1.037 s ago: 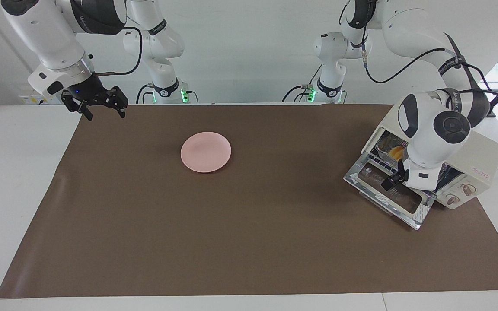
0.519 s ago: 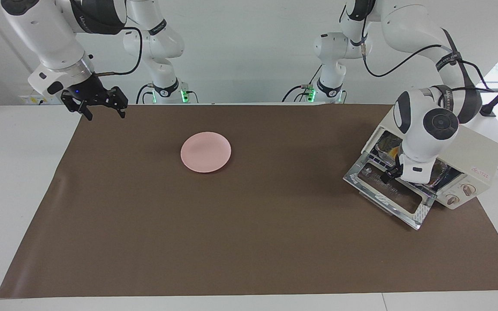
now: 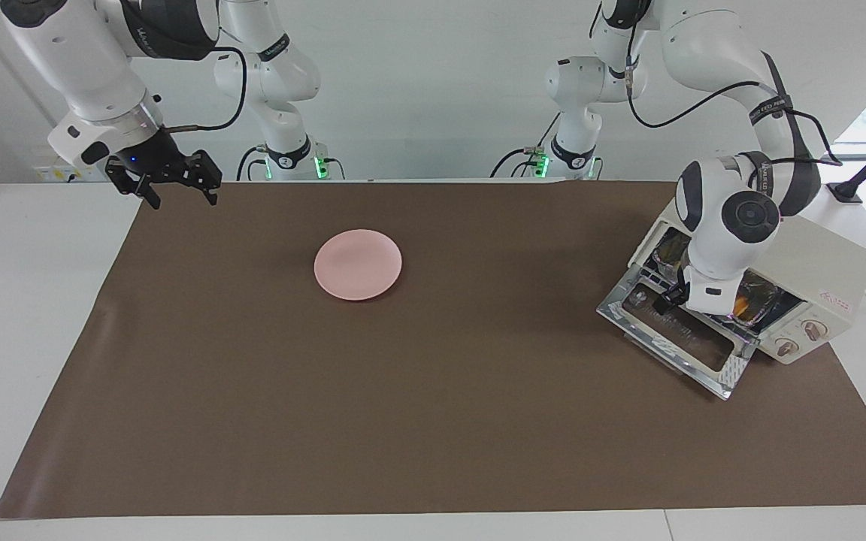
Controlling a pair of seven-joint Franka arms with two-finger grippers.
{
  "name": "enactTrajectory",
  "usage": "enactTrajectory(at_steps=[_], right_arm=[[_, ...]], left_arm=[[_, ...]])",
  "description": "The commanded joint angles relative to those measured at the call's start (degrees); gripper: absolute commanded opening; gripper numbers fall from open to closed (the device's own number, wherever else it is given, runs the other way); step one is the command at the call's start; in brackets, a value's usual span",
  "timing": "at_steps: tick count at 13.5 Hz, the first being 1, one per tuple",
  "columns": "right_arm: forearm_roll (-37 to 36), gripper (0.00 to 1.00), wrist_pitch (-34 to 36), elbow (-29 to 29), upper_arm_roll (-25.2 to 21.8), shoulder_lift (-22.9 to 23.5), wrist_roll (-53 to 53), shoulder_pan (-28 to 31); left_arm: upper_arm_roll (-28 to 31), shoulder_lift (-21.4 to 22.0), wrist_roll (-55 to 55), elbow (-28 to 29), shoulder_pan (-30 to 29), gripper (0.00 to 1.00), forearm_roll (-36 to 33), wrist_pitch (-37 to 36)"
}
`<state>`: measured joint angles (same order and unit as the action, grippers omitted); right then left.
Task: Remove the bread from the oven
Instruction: 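Reach into the oven and grasp the foil tray with the left gripper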
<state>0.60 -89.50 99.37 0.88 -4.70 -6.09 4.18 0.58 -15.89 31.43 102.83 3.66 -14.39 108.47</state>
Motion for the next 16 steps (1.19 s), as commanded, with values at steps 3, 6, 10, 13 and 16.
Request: enactTrajectory(at_steps=[3,6,10,13,16], right_arm=[[0.72,1.00,0.38,1.36,0.26,-1.45,0.64,0.65],[0.72,1.00,0.38,1.36,0.35,-1.45,0.73,0.65],[0.72,1.00,0.38,1.36,0.26,-1.45,0.64,0.65],[0.72,1.00,0.38,1.36,0.26,-1.45,0.73,0.65],[0.72,1.00,0.38,1.27,0.26,-1.45,0.73,0.65]], left_arm=[[-0.05,2.80,1.62,6.24,-1.03,0.81,-1.43,6.13],[-0.14,2.71,1.44,6.33,-1.12,0.20,-1.51,6.22],[-0.14,2.62,0.92,5.99,-1.20,0.00,-1.43,6.05],[-0.66,1.31,0.74,2.22,0.55,0.00,0.49,6.13],[-1.10,-0.36,-2.15,0.36,6.50,0.00,5.41,10.69]])
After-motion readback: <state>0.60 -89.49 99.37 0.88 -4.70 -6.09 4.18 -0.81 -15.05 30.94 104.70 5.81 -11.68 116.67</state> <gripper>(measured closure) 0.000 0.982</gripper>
